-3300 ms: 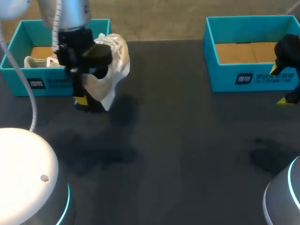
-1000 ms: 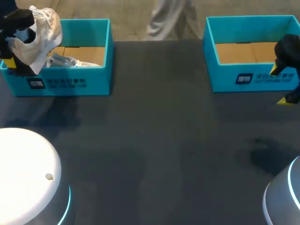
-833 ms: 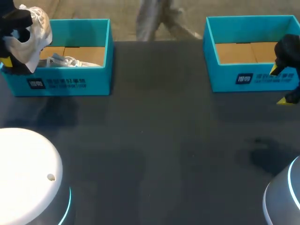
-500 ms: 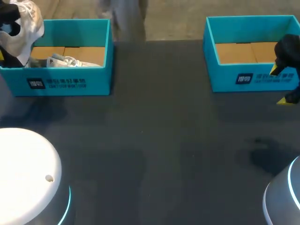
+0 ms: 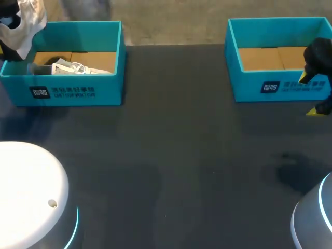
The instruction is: Take the shoe out of the shoebox, open the shoe tongue, remove and reinsert the insole, then place the shoe into the shoebox
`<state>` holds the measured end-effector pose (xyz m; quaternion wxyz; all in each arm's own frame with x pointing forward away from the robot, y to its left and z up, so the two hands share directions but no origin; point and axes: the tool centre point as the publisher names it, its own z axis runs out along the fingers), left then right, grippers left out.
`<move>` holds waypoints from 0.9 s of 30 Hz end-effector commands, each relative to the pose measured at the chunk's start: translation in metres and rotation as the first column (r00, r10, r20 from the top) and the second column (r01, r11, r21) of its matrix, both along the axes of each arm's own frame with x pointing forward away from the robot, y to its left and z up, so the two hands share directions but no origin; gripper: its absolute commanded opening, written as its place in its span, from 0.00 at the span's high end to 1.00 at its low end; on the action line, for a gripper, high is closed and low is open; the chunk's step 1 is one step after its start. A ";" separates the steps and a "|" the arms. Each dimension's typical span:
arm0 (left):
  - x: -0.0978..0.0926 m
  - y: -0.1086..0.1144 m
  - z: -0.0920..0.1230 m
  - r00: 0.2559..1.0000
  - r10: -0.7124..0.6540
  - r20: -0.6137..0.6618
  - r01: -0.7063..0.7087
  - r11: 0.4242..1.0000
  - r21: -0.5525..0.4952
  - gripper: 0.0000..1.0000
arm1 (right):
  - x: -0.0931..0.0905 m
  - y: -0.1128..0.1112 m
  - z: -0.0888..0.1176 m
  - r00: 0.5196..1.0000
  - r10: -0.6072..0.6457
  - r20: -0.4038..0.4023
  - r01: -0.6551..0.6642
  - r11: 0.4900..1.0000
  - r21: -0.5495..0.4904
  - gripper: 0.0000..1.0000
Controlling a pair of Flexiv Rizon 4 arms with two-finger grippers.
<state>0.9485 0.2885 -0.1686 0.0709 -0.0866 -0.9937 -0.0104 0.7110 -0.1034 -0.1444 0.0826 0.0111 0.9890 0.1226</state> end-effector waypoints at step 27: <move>0.076 0.058 0.026 0.268 -0.944 -0.192 0.958 0.282 -0.049 1.00 | 0.002 0.001 0.000 1.000 0.000 -0.004 0.000 1.000 -0.003 0.00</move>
